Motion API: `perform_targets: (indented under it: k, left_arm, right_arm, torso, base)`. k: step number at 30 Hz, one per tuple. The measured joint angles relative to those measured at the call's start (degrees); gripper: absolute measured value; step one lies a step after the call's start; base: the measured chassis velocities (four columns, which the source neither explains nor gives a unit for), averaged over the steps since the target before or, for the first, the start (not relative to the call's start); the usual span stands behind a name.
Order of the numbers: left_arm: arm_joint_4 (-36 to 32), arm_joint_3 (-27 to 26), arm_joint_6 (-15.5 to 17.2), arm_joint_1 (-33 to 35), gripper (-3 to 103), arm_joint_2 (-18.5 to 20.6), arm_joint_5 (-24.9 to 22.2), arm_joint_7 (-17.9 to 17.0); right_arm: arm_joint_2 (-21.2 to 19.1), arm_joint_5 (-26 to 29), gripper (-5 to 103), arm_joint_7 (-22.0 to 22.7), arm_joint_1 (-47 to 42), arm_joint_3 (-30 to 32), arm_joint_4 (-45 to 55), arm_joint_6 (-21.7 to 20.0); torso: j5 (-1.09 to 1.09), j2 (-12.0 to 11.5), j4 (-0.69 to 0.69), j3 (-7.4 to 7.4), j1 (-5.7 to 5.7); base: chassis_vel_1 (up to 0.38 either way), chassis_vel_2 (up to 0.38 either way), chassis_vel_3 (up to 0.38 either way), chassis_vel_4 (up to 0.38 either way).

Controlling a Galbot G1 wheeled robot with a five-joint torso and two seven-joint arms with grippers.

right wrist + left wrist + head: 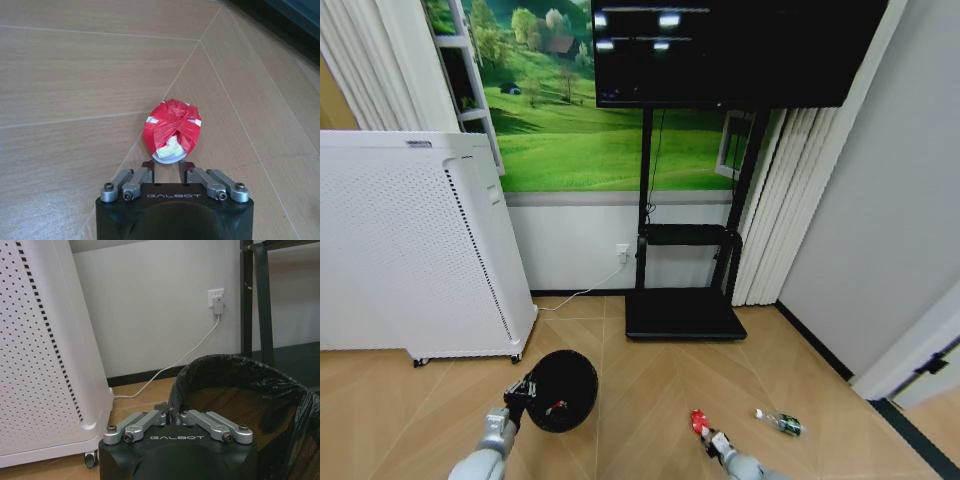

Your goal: Pick up the trash bin and place the garbage on the floor into it.

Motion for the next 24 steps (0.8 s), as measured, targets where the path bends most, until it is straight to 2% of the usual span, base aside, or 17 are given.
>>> perform_targets:
  k: [1,4,5,7,8,10,13,14,15,18,20,21,23,24]
  left_arm:
    - [0.0,0.0,0.0,0.0,6,0.0,0.0,0.0]
    - [0.2,0.2,0.0,-0.1,6,0.0,0.0,0.0]
    - [0.2,0.2,0.0,-0.1,6,0.0,0.0,0.0]
    - [0.2,0.2,0.0,-0.3,6,0.0,0.0,0.0]
    - [0.2,0.2,0.0,-0.3,6,0.0,0.0,0.0]
    - [0.2,0.2,0.0,-0.3,6,0.1,0.0,0.0]
    - [0.2,0.1,0.0,-0.3,6,0.2,0.0,0.0]
    - [0.1,0.0,0.0,-0.3,6,0.2,0.0,0.0]
    - [0.1,0.0,0.0,-0.3,6,0.1,0.0,-0.1]
    - [0.0,0.0,0.0,-0.3,6,0.0,0.0,-0.1]
    - [-0.2,0.1,0.0,-0.1,6,-0.2,0.2,-0.1]
    - [-0.2,0.1,0.0,-0.1,6,-0.2,0.2,-0.1]
    - [-0.3,0.0,0.0,0.0,6,-0.2,0.3,-0.1]
    - [-0.3,0.0,0.0,0.0,6,-0.2,0.3,-0.1]
  right_arm:
    - [0.0,0.0,31,0.0,0.0,0.0,0.0,0.0]
    - [0.0,-0.6,15,0.3,-0.1,0.1,-0.2,0.0]
    - [0.0,-0.6,15,0.3,-0.1,0.1,-0.2,0.0]
    - [-0.7,-0.8,2,1.4,-0.4,0.0,0.9,-0.4]
    - [-0.7,-0.8,2,1.4,-0.4,0.0,0.9,-0.4]
    - [-2.0,-0.4,10,2.9,-0.9,-0.3,3.6,-1.6]
    - [-2.8,0.0,15,3.4,-1.2,-0.3,5.5,-2.0]
    - [-3.6,0.1,26,3.7,-1.4,-0.2,7.8,-2.3]
    - [-3.9,-0.1,31,3.7,-1.4,-0.2,8.8,-2.4]
    - [-4.1,-0.4,36,3.6,-1.4,-0.5,9.3,-2.4]
    - [-4.2,-1.1,47,3.2,-1.5,-0.9,9.9,-2.4]
    - [-4.2,-1.1,47,3.2,-1.5,-0.9,9.9,-2.4]
    - [-4.0,-1.5,58,3.0,-1.8,-1.4,10.6,-2.3]
    - [-4.0,-1.5,58,3.0,-1.8,-1.4,10.6,-2.3]
  torso:
    - [0.00,0.0,0.00,0.00,0.00]
    - [0.00,0.0,-0.01,0.00,0.00]
    - [0.00,0.0,-0.01,0.00,0.00]
    - [-0.01,0.0,0.00,0.00,0.00]
    - [-0.01,0.0,0.00,0.00,0.00]
    - [-0.01,0.0,-0.01,0.00,0.00]
    - [-0.01,0.0,-0.02,0.00,0.00]
    - [-0.02,0.0,0.00,0.00,0.00]
    - [-0.01,0.0,0.00,0.00,0.00]
    - [-0.02,0.0,0.01,0.00,0.00]
    - [-0.01,0.0,0.00,0.00,0.00]
    - [-0.01,0.0,0.00,0.00,0.00]
    - [-0.01,0.0,-0.01,0.00,0.00]
    - [-0.01,0.0,-0.01,0.00,0.00]
  base:
    - [0.000,0.000,0.000,0.000]
    - [0.000,0.000,0.000,0.000]
    - [0.000,0.000,0.000,0.000]
    - [0.000,0.000,0.000,0.000]
    - [0.000,0.000,0.000,0.000]
    - [0.000,0.000,0.000,0.000]
    - [0.000,0.000,0.000,0.000]
    - [0.000,0.000,0.000,0.000]
    - [0.000,0.000,0.000,0.000]
    - [0.000,0.000,0.000,0.000]
    - [0.000,0.000,0.000,0.000]
    - [0.000,0.000,0.000,0.000]
    - [0.000,0.000,0.000,0.000]
    - [0.000,0.000,0.000,0.000]
